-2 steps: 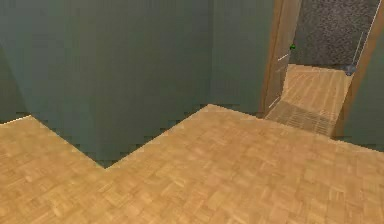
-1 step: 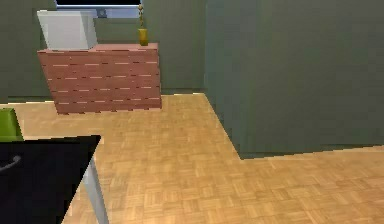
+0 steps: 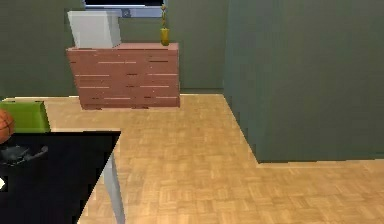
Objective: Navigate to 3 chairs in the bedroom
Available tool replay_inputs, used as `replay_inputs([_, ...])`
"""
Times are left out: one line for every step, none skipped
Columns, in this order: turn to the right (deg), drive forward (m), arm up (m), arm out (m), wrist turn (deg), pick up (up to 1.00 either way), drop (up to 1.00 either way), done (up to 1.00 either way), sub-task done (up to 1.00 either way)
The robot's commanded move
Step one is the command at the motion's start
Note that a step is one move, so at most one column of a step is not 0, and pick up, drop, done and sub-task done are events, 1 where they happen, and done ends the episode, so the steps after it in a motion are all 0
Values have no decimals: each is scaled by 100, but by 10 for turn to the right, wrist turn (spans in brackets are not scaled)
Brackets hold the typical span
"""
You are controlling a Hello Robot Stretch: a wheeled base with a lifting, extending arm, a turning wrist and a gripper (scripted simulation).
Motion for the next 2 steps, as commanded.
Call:
replay_inputs([0,100,0,0,0,0,0,0,0])
replay_inputs([-60,0,0,0,0,0,0,0,0])
